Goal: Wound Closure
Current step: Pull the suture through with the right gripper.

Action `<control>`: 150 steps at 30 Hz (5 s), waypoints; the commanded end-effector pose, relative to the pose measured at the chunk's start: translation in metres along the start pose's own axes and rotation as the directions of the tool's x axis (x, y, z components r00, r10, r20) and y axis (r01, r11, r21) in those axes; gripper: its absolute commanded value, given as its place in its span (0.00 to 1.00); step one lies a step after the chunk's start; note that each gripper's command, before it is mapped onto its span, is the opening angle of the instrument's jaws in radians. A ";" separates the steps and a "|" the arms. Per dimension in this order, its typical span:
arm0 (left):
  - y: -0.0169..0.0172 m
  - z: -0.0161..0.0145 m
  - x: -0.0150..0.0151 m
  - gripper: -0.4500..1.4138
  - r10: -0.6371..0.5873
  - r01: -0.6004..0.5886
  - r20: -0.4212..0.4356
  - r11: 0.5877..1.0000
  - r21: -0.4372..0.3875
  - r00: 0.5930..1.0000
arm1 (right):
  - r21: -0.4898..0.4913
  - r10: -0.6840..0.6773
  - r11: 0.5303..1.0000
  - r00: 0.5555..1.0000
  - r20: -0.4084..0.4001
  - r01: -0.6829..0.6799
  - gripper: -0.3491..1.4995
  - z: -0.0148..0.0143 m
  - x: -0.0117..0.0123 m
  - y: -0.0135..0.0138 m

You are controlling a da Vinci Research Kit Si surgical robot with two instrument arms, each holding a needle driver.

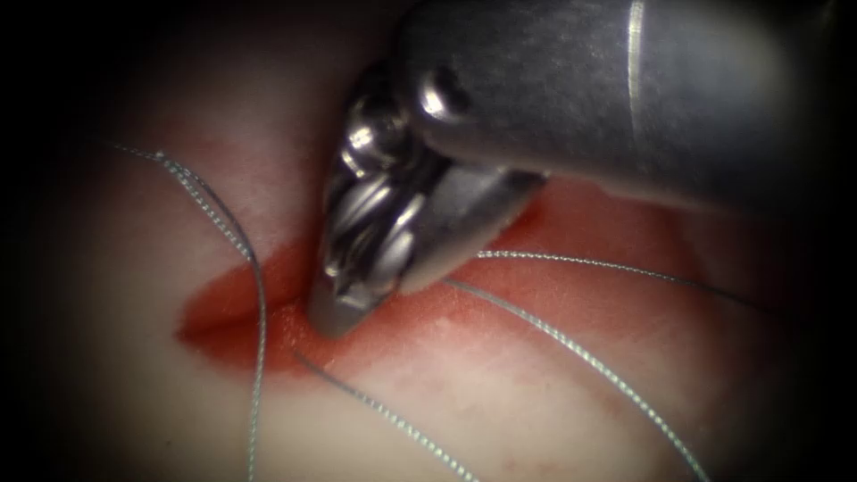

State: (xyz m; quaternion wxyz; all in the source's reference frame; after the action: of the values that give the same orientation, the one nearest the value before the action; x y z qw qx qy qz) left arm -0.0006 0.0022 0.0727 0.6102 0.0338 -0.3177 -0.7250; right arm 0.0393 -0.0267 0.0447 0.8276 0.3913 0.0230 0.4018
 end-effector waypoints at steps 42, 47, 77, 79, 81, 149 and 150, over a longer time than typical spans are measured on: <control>-0.0011 0.0005 -0.0008 0.00 -0.004 0.004 -0.001 1.000 0.015 1.000 | -0.046 0.206 0.978 0.963 0.176 -0.201 0.00 0.0025 -0.0075 0.0021; -0.0011 0.0005 -0.0008 0.00 -0.004 0.004 0.000 1.000 0.014 1.000 | -0.068 0.273 0.962 0.946 0.173 -0.265 0.00 0.0008 -0.0131 0.0058; -0.0013 0.0004 -0.0007 0.00 0.001 -0.001 -0.003 1.000 0.016 1.000 | -0.220 0.270 0.941 0.963 0.023 -0.258 0.83 -0.0068 -0.0335 0.0140; -0.0013 0.0004 -0.0007 0.00 0.001 -0.001 -0.003 1.000 0.016 1.000 | -0.211 0.218 0.952 0.975 -0.043 -0.222 0.88 -0.0072 -0.0328 0.0130; -0.0013 0.0004 -0.0007 0.00 0.007 -0.007 -0.003 1.000 0.016 1.000 | -0.192 0.165 0.964 0.981 -0.106 -0.183 0.89 -0.0080 -0.0316 0.0115; 0.0033 -0.0031 -0.0038 0.00 0.115 0.140 -0.321 0.727 0.672 0.940 | -0.131 -0.246 0.965 0.960 -0.133 0.229 0.40 0.0017 -0.0059 0.0016; 0.0032 -0.0030 -0.0037 0.00 0.115 0.139 -0.321 0.729 0.670 0.940 | -0.132 -0.245 0.965 0.960 -0.133 0.227 0.40 0.0018 -0.0057 0.0016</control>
State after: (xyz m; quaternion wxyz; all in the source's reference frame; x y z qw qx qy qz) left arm 0.0042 0.0029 0.0711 0.5937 0.3838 -0.4491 -0.5464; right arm 0.0338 -0.0320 0.0460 0.8871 0.3056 0.1037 0.3299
